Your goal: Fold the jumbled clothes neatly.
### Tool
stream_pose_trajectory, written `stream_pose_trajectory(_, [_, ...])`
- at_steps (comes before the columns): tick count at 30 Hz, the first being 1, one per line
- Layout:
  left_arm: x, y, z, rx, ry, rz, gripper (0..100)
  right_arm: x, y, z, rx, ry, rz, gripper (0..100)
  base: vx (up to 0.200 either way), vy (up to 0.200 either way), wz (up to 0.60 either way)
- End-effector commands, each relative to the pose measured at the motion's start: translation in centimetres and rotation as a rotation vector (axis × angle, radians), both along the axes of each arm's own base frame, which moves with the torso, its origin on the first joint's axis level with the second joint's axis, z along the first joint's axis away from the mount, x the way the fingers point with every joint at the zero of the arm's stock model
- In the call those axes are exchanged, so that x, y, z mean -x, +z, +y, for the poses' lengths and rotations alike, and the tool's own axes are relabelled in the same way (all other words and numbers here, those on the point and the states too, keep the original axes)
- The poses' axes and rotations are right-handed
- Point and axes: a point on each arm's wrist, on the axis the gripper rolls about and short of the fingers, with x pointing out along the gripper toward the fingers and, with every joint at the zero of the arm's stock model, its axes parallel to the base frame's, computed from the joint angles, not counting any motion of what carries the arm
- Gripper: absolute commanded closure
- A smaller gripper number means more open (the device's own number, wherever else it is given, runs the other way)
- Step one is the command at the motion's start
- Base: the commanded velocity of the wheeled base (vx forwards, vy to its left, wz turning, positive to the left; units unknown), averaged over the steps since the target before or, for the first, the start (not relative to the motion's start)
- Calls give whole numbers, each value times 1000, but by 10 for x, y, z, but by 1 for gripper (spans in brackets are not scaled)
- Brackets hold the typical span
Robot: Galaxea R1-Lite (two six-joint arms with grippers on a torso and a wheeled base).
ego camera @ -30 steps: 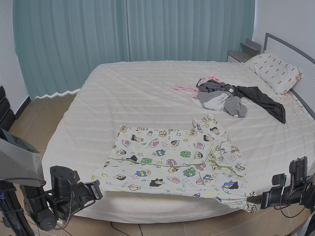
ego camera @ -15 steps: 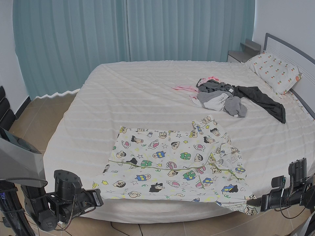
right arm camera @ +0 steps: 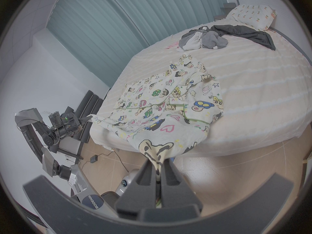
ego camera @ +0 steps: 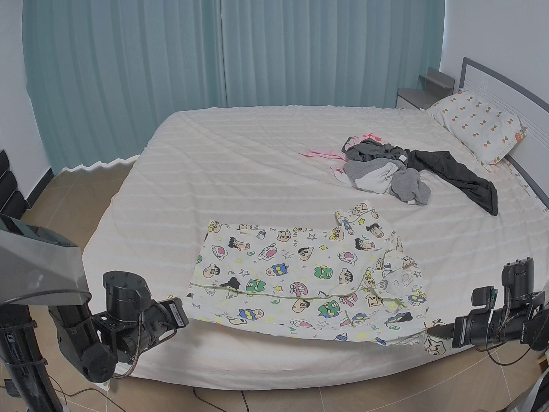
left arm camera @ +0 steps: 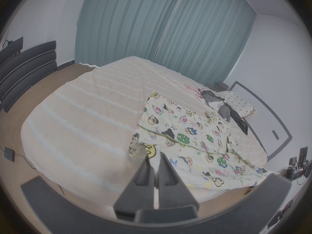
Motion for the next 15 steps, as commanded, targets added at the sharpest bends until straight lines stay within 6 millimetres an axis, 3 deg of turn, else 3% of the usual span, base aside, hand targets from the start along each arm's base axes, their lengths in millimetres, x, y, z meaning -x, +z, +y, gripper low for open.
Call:
stream_pose_trajectory(1, [-20,-9,2,-4,33,11,100,-15,-4,4,-4,5,18,100,0,0,0])
stream_pose_trajectory(15, [-74,-17,-13,-20,39,62,100,-62,-34,11,68,-39,86,100,0,0,0])
